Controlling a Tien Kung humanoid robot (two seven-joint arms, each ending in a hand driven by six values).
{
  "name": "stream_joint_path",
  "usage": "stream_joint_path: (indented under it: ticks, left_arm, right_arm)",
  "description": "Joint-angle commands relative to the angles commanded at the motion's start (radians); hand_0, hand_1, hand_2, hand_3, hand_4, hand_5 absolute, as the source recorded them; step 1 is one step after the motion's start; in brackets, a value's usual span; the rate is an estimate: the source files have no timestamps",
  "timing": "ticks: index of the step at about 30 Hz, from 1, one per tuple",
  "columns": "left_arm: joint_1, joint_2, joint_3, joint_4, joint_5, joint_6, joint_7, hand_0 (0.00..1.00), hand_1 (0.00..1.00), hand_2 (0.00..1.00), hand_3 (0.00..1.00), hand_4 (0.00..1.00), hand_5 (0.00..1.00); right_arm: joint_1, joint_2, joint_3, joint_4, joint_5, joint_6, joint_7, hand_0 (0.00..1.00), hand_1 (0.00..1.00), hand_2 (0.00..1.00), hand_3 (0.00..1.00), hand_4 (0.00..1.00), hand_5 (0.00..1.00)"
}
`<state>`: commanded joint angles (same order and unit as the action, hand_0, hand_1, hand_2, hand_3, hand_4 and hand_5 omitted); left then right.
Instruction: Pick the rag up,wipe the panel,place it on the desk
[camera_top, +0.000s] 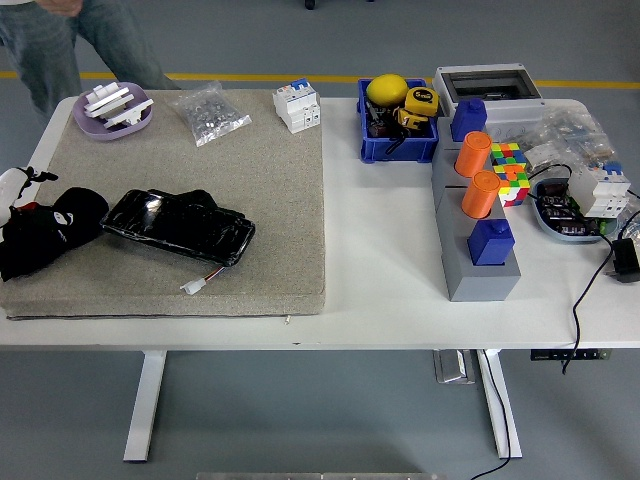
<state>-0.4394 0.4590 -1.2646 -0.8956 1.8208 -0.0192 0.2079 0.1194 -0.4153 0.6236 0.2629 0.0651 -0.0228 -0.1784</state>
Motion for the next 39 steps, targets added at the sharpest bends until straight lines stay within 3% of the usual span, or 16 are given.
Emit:
stream_joint_path:
  ticks: [12,13,18,19,24,25,30,31,36,37,39]
  left_arm:
    - [-0.021,-0.023,0.051,0.061,-0.009,0.004,0.006,0.814,0.917,0.904,0.814,0.883,0.195]
    - [-0.022,-0.024,0.055,0.064,-0.011,0.007,0.006,0.654,0.87,0.863,0.763,0.868,0.188]
    - [-0.031,-0.026,0.076,0.081,-0.015,0.023,0.016,0.654,0.87,0.863,0.763,0.868,0.188]
    - [-0.031,-0.026,0.075,0.081,-0.014,0.023,0.02,0.465,0.765,0.788,0.653,0.768,0.142]
    - [-0.032,-0.025,0.078,0.082,-0.003,0.025,0.038,0.465,0.765,0.788,0.653,0.768,0.142]
    - [-0.033,-0.025,0.079,0.084,0.0,0.026,0.039,0.385,0.704,0.727,0.615,0.564,0.031]
    - [-0.032,-0.026,0.09,0.095,0.009,0.045,0.045,0.385,0.704,0.727,0.615,0.564,0.031]
    - [-0.032,-0.027,0.092,0.098,0.008,0.049,0.045,0.358,0.555,0.67,0.586,0.321,0.002]
    - [-0.03,-0.03,0.101,0.107,0.02,0.075,0.045,0.358,0.555,0.67,0.586,0.321,0.002]
    - [-0.029,-0.031,0.102,0.11,0.022,0.08,0.045,0.356,0.505,0.641,0.562,0.192,0.002]
    - [-0.028,-0.033,0.106,0.114,0.024,0.091,0.043,0.356,0.505,0.641,0.562,0.192,0.002]
  right_arm:
    - [0.0,0.001,0.028,-0.001,-0.017,-0.01,0.005,0.749,0.64,0.635,0.56,0.9,0.416]
    - [0.0,0.001,0.028,-0.001,-0.017,-0.011,0.005,0.75,0.638,0.635,0.56,0.9,0.417]
    - [0.0,0.0,0.034,0.0,-0.024,-0.014,0.007,0.75,0.638,0.635,0.56,0.9,0.417]
    - [0.0,0.0,0.036,0.0,-0.026,-0.015,0.007,0.749,0.637,0.635,0.561,0.899,0.417]
    - [-0.001,-0.002,0.044,0.002,-0.036,-0.019,0.008,0.749,0.637,0.635,0.561,0.899,0.417]
    - [-0.002,-0.002,0.048,0.002,-0.039,-0.019,0.008,0.749,0.637,0.633,0.56,0.899,0.417]
    - [-0.005,-0.003,0.066,0.001,-0.053,-0.025,0.009,0.749,0.637,0.633,0.56,0.899,0.417]
    - [-0.005,-0.003,0.066,0.001,-0.053,-0.026,0.009,0.749,0.636,0.634,0.56,0.898,0.417]
    - [-0.007,-0.003,0.069,0.0,-0.056,-0.028,0.01,0.749,0.636,0.634,0.56,0.898,0.417]
    - [-0.008,-0.004,0.068,0.0,-0.057,-0.028,0.01,0.748,0.633,0.633,0.56,0.898,0.416]
    - [-0.009,-0.004,0.07,0.0,-0.058,-0.029,0.011,0.748,0.633,0.633,0.56,0.898,0.416]
